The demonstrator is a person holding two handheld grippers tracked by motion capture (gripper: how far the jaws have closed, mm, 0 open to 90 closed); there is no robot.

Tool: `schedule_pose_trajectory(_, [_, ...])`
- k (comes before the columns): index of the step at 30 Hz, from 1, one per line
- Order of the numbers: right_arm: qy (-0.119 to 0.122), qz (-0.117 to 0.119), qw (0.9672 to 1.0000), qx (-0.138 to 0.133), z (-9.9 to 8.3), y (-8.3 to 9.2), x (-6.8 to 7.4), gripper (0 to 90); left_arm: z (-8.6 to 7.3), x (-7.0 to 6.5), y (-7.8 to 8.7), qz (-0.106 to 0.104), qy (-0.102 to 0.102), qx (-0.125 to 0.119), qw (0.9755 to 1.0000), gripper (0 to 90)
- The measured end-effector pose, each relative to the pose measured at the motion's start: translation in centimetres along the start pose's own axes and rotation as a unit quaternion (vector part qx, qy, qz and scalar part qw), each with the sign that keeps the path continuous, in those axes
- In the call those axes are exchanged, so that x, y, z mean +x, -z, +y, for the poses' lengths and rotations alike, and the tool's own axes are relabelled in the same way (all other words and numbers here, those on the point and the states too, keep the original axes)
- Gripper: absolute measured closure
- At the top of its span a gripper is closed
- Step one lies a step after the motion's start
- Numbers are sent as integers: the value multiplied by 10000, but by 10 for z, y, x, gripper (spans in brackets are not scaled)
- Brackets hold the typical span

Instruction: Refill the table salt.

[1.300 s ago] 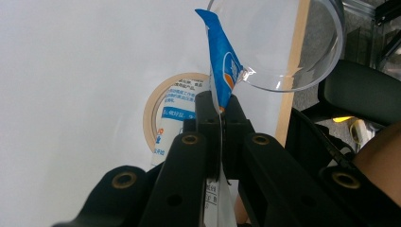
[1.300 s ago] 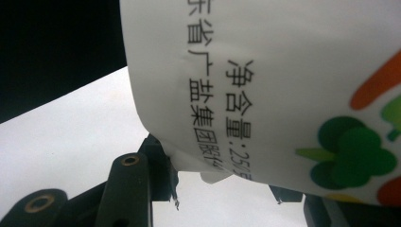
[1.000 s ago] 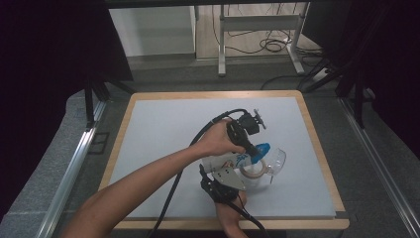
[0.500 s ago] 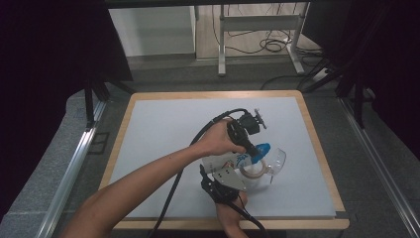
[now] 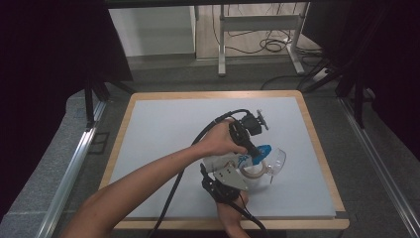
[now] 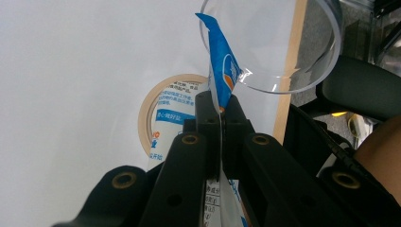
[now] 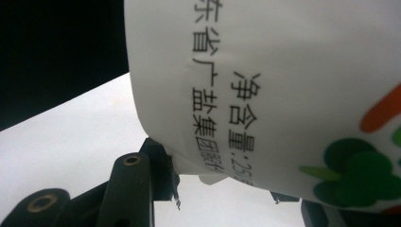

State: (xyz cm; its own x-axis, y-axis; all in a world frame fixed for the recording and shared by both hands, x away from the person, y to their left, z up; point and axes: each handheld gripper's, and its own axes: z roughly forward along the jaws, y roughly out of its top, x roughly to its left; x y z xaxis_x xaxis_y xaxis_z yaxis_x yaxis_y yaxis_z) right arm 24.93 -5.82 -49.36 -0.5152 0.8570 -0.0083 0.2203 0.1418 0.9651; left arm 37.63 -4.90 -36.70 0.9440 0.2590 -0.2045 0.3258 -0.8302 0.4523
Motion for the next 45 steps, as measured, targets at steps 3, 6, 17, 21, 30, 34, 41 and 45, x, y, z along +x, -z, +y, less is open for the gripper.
schedule_pose_trajectory(3, [-23,18,10000,-15,1,-1,0,537,0,1,0,-2,20,17,10000,899])
schedule_pose_trajectory(6, [-6,20,10000,-29,1,-1,0,537,0,1,1,-17,37,-20,10000,899])
schedule_pose_trajectory(17, [-27,49,10000,-20,3,-1,0,538,0,2,0,1,29,13,10000,899])
schedule_pose_trajectory(21, [1,42,10000,-38,3,-1,0,538,0,2,1,-6,32,-19,10000,899])
schedule_pose_trajectory(30, [-2,57,10000,-27,3,-1,-1,538,0,2,0,-1,45,-7,10000,899])
schedule_pose_trajectory(34, [1,62,10000,-29,3,-1,-1,538,0,3,0,0,41,-5,10000,898])
schedule_pose_trajectory(41, [-46,89,9999,-24,5,0,0,539,0,2,-1,-6,25,18,10000,899])
schedule_pose_trajectory(45, [-48,94,9999,-21,5,0,0,540,0,2,-1,-4,25,21,10000,899])
